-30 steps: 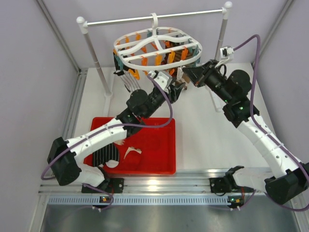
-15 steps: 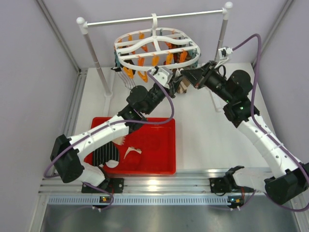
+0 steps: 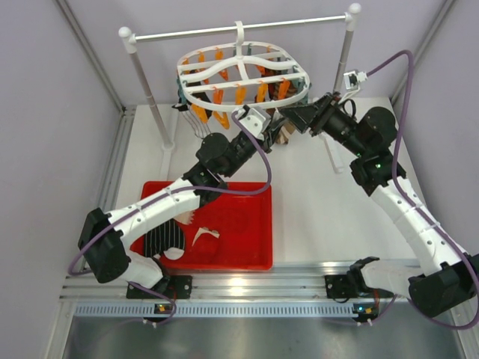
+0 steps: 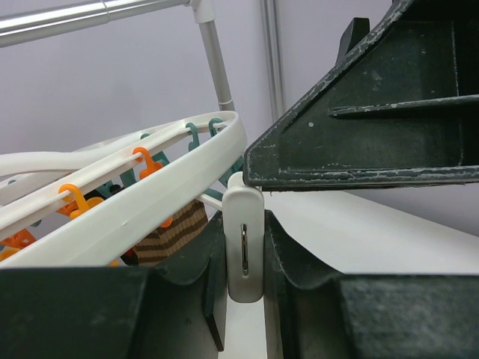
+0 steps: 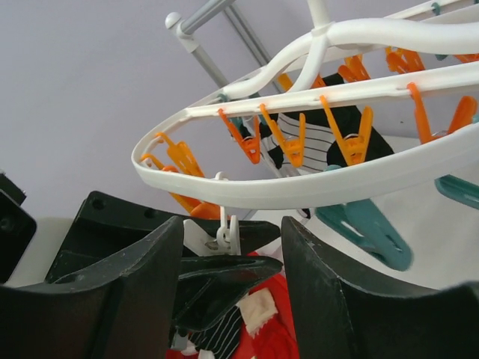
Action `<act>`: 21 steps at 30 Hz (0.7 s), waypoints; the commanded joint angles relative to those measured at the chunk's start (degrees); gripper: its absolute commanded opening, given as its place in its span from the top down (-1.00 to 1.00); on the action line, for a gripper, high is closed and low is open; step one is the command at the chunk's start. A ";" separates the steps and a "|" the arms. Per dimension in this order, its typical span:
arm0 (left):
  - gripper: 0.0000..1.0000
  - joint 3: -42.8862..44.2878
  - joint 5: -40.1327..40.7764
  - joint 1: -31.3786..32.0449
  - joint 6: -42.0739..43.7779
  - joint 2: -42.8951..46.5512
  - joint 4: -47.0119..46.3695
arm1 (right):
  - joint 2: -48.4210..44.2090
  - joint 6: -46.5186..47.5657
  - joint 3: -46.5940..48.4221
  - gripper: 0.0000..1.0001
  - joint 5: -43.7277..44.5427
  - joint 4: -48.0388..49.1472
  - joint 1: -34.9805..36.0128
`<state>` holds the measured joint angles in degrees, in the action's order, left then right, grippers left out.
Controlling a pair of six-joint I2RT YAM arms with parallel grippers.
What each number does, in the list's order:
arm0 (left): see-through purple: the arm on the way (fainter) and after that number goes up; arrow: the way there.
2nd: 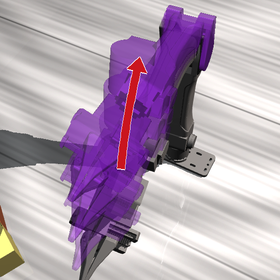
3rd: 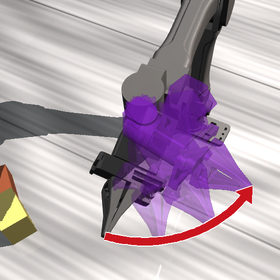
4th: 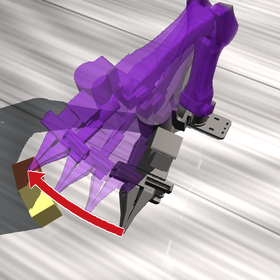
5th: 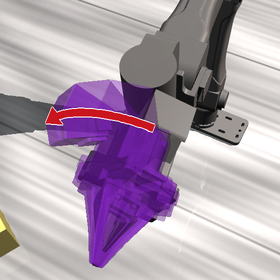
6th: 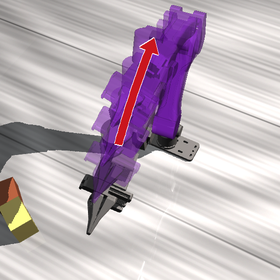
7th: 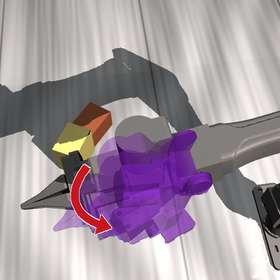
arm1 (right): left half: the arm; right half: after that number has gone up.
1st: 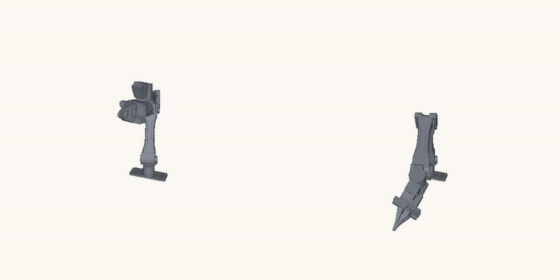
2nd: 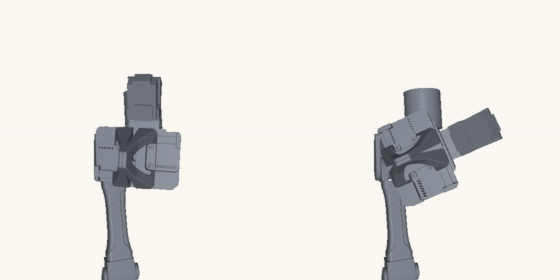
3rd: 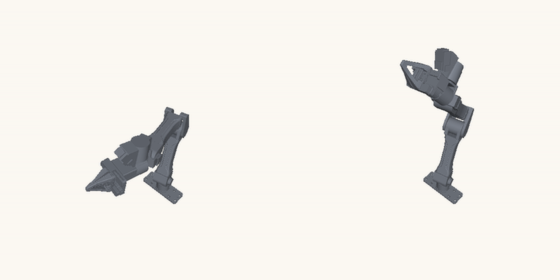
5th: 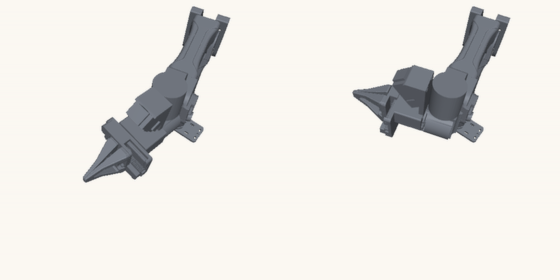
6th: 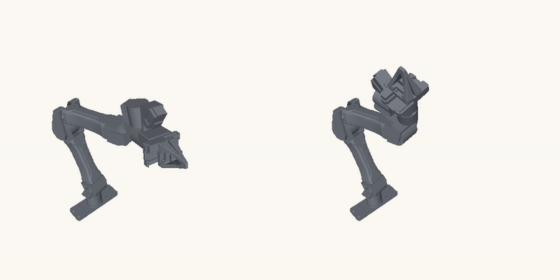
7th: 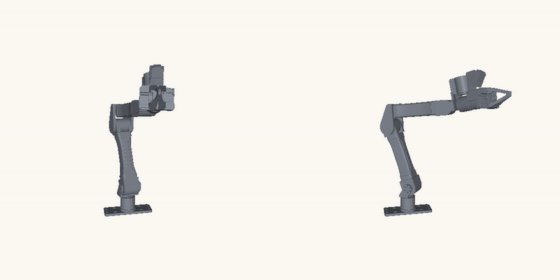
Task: Clip the socks to the hanger
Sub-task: Open the clamp at the hanger.
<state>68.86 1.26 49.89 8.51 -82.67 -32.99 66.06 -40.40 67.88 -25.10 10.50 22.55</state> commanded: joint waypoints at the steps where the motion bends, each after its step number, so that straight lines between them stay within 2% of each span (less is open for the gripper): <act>1: 1.00 0.13 -2.75 0.12 0.45 0.06 -2.78 | 0.03 -2.13 1.91 -0.10 -6.62 5.84 -0.13; 6: 1.00 0.49 -2.84 0.12 0.45 -0.21 -2.16 | 0.12 -2.57 1.91 -0.20 -8.99 6.55 -0.40; 13: 1.00 0.40 -3.72 0.12 0.71 -0.29 -1.99 | 2.40 -2.05 4.01 -0.23 -9.35 4.36 -0.57; 16: 1.00 0.57 -4.16 0.21 1.07 -0.38 -1.90 | 3.54 -1.52 4.72 -0.18 -8.48 3.04 -0.57; 21: 1.00 1.01 -4.77 0.21 1.33 -0.65 -1.37 | 3.55 0.32 5.42 0.07 -5.84 0.93 -0.57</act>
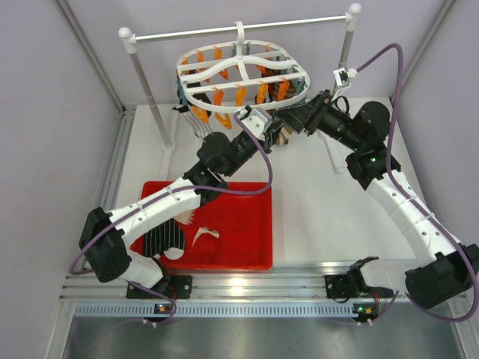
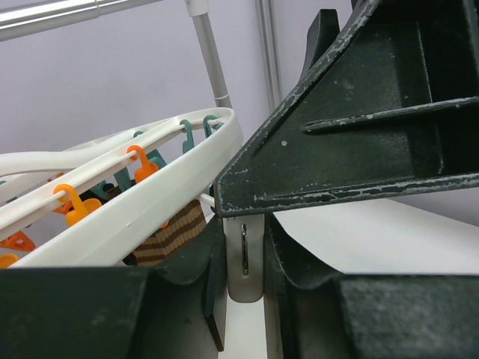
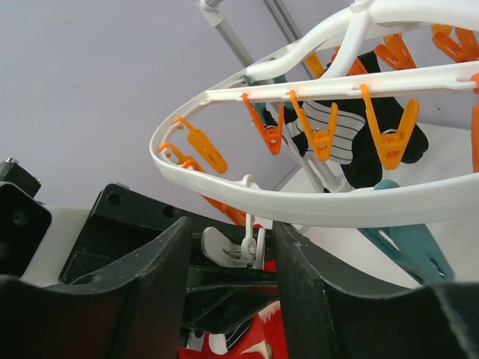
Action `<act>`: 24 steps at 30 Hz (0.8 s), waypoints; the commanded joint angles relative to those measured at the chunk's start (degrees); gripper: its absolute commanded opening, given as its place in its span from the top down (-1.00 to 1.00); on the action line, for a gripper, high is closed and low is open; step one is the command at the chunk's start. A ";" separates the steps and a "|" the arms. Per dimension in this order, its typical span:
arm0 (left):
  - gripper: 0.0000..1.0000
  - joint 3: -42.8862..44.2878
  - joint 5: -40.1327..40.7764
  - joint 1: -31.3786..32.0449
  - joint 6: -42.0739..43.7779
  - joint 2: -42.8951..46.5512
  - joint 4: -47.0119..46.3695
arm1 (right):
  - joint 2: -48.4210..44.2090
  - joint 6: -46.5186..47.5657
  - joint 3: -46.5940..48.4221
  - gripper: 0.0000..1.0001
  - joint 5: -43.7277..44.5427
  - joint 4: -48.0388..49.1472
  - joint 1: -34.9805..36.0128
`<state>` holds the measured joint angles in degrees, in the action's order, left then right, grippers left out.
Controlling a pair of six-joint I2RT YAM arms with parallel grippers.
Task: Clip the socks to the hanger
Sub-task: Open the clamp at the hanger.
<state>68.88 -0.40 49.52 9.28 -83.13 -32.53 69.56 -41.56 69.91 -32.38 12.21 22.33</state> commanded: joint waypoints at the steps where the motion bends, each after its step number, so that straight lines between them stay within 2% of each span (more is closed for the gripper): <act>1: 1.00 1.16 -3.11 0.49 0.57 -0.27 -1.40 | 0.05 1.83 3.74 0.10 1.62 -1.22 -0.27; 4: 1.00 1.69 -3.11 0.49 0.65 -0.63 -0.87 | -0.13 3.59 4.18 0.20 2.23 -2.80 -0.18; 7: 0.89 1.87 -2.85 0.58 0.65 -0.80 -0.69 | -0.04 6.14 4.97 0.50 3.81 -5.52 -0.09; 8: 0.83 1.96 -2.76 0.58 0.57 -0.54 -0.43 | -0.04 6.49 5.06 0.60 4.08 -5.96 0.00; 9: 0.65 1.87 -2.50 0.49 0.65 -0.45 -0.25 | -0.04 7.19 5.24 0.64 4.34 -6.75 0.00; 11: 0.50 1.70 -2.50 0.49 0.39 0.16 0.54 | 0.05 7.55 5.41 0.78 4.43 -6.93 0.00; 12: 0.34 1.35 -2.41 0.49 0.22 0.34 0.80 | 0.31 7.46 5.41 0.83 4.43 -7.02 0.00; 14: 0.22 1.17 -2.23 0.49 0.04 1.48 1.51 | 0.66 7.37 5.68 0.98 4.34 -6.76 -0.09; 15: 0.10 0.99 -2.15 0.49 -0.31 2.00 2.73 | 0.75 7.20 5.59 1.00 4.43 -6.67 -0.09; 19: -0.17 0.91 -3.45 0.41 -1.01 7.17 9.66 | 0.84 6.84 5.41 1.00 4.43 -6.14 -0.27; 21: -0.25 0.12 -3.81 0.40 -2.41 9.91 14.14 | 0.58 7.02 5.15 1.00 4.52 -5.97 -0.44; 22: -0.32 -0.32 -4.42 0.49 -2.77 12.88 20.17 | 0.58 7.11 5.06 1.00 4.52 -5.97 -0.44; 24: -0.35 -2.16 -5.22 0.23 -3.82 16.06 26.35 | 0.49 7.46 4.89 1.00 4.69 -6.23 -0.70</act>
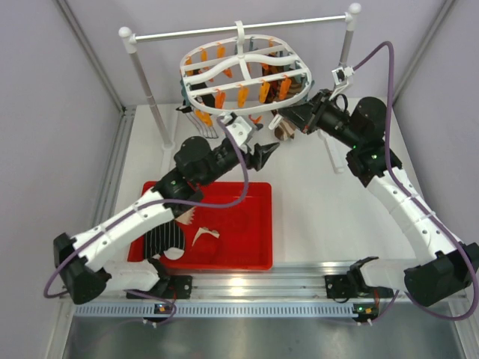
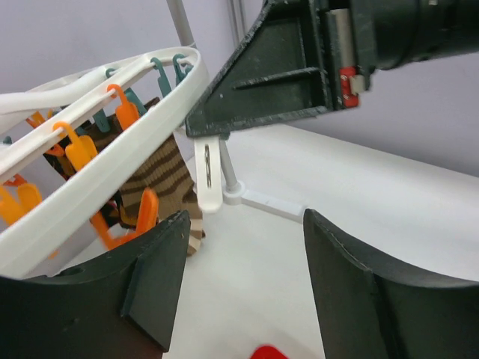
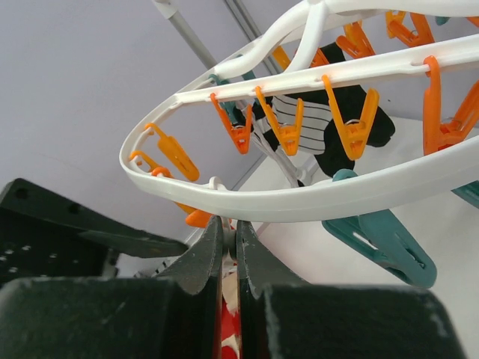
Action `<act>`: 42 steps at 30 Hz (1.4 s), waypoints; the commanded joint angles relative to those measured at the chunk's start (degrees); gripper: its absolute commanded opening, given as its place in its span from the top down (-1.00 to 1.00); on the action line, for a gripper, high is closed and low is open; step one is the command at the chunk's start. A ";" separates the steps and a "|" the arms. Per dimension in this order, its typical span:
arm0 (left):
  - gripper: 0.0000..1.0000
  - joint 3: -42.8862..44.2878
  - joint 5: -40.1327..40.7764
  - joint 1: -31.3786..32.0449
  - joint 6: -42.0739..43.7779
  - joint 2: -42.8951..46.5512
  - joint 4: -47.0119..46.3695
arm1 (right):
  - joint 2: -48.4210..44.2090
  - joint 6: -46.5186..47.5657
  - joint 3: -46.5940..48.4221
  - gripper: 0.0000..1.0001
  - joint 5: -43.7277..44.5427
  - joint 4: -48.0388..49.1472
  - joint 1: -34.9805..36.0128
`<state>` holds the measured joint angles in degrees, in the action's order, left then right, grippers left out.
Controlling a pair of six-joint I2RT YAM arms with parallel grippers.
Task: Clip the socks to the hanger
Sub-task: Open the clamp at the hanger, then pick up the sock from the bin.
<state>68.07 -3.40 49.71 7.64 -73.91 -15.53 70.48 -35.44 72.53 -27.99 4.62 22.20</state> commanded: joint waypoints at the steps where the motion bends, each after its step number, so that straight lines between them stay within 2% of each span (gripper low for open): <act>1: -0.35 -1.97 -3.53 0.03 -2.10 10.24 15.21 | -0.60 1.43 2.18 1.00 0.30 1.27 -0.75; 4: -0.35 -5.84 -5.47 -0.84 -2.36 17.45 26.11 | -0.78 2.13 1.47 1.00 0.48 1.44 -1.01; 5: -0.33 -6.89 -10.44 -2.06 -2.71 19.05 28.34 | -0.69 2.22 1.30 1.00 0.48 1.44 -1.01; 9: -0.32 -10.68 -15.84 -14.52 -6.93 24.07 40.55 | -0.69 2.48 0.68 1.00 0.39 1.27 -1.36; 13: -0.25 -10.24 -16.56 -20.09 -4.92 22.68 52.33 | -0.87 3.62 0.59 1.00 0.48 0.39 -1.54; 15: -0.28 -9.89 -17.51 -22.02 -1.94 20.66 59.01 | -0.96 4.15 0.42 1.00 0.30 -0.31 -1.63; 17: -0.25 -9.45 -13.41 -22.29 -1.14 17.06 62.63 | -1.04 4.50 0.24 1.00 0.22 -0.75 -1.72; 18: -0.19 -10.15 -8.69 -22.99 -2.27 16.00 63.07 | -1.13 4.50 -0.11 1.00 0.30 -0.84 -1.72; 21: -0.12 -10.59 -5.31 -27.10 -7.79 12.83 62.91 | -1.66 4.77 -0.64 1.00 0.74 -1.11 -1.72; 22: -0.11 -10.77 -3.82 -27.82 -11.47 12.39 61.95 | -1.75 5.12 -0.72 1.00 0.92 -1.19 -1.72; 24: -0.11 -10.95 -1.80 -27.74 -13.43 11.77 61.32 | -1.57 5.03 -0.90 1.00 1.09 -1.20 -1.72; 26: -0.11 -11.47 5.55 -28.26 -19.56 10.72 59.39 | -1.48 4.94 -1.25 1.00 1.18 -0.84 -1.72; 31: -0.05 -12.00 4.90 -28.27 -26.44 2.57 60.26 | -0.78 5.03 -1.08 1.00 1.44 -0.67 -1.63; 37: -0.08 -17.00 4.89 -28.79 -33.03 -1.59 57.64 | -0.87 5.91 -0.64 1.00 1.62 -1.63 -1.81; 42: -0.05 -22.28 10.95 -30.99 -38.39 -1.50 54.73 | -1.31 5.74 -1.34 1.00 2.15 -1.46 -1.81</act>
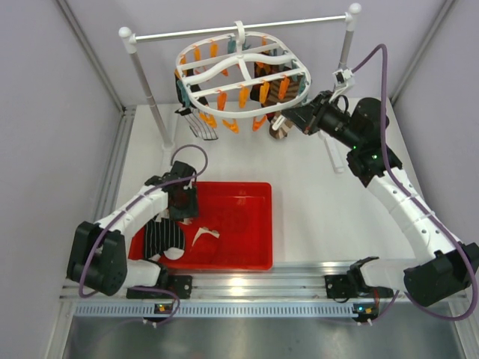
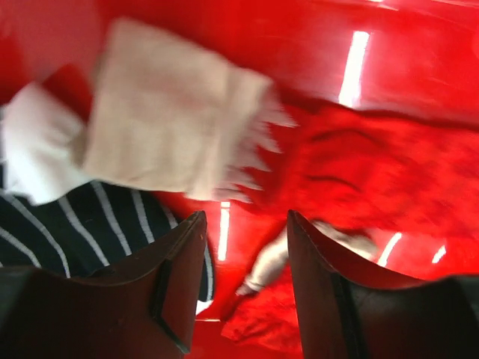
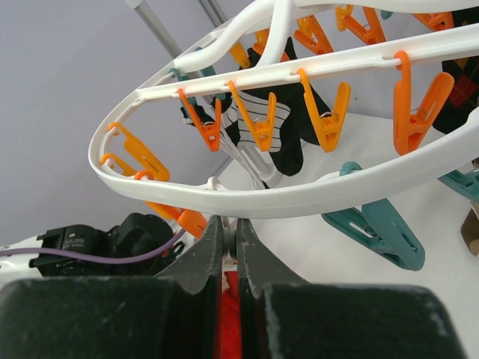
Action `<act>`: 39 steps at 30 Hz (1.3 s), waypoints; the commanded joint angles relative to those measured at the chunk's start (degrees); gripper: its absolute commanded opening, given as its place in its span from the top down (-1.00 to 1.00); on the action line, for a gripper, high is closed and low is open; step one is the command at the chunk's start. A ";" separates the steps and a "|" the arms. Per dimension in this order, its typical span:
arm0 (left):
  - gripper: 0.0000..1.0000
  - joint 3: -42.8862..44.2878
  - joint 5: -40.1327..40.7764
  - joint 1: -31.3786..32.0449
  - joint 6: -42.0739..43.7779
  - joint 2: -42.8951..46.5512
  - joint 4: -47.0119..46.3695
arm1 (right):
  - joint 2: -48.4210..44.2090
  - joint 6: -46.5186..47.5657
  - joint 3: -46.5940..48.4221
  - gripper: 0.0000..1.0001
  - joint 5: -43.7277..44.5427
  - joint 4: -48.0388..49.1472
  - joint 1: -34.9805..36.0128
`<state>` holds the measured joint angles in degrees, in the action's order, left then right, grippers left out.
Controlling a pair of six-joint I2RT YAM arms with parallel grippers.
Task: Clip the socks to the hanger
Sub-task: Pick up the sock from the bin.
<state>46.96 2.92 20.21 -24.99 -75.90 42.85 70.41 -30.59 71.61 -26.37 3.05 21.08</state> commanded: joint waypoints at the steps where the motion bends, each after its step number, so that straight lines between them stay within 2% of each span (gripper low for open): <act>1: -0.03 -1.34 5.77 -1.66 -6.73 0.23 -3.83 | -1.42 0.79 -0.60 1.00 0.62 0.20 -0.69; 9: -0.07 -1.87 7.80 -2.28 -16.83 4.61 -8.57 | -1.68 0.35 -1.65 1.00 0.62 0.64 -0.69; 15: 0.01 2.08 13.78 -2.36 -23.95 -0.64 -2.34 | -1.59 -0.79 -1.83 1.00 0.44 1.43 -0.69; 24: -0.05 -1.34 12.99 -2.54 -26.25 -4.52 -4.44 | -1.68 -0.79 -1.74 1.00 1.06 1.43 -0.69; 30: 0.00 -3.36 12.02 -2.54 -25.02 -7.77 -8.92 | -1.68 -0.44 -1.57 1.00 1.32 1.35 -0.87; 34: 0.48 -2.67 11.06 -2.54 -22.66 -9.53 -11.20 | -1.77 -0.44 -1.57 1.00 1.41 1.17 -0.95; 35: 0.76 -1.97 9.66 -2.45 -21.77 -9.36 -11.04 | -1.77 -0.35 -1.48 1.00 1.41 1.17 -1.04; 38: 1.00 1.28 8.86 -0.62 -18.96 -6.65 -9.11 | -1.94 -0.35 -1.48 1.00 1.50 1.26 -0.95; 39: 1.00 3.38 9.38 0.44 -17.91 -5.59 -8.49 | -1.95 -0.35 -1.48 1.00 1.58 1.26 -0.95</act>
<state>46.13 13.17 18.63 -46.22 -83.48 34.65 70.26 -31.11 69.78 -25.08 3.44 20.80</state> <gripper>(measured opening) 0.031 0.031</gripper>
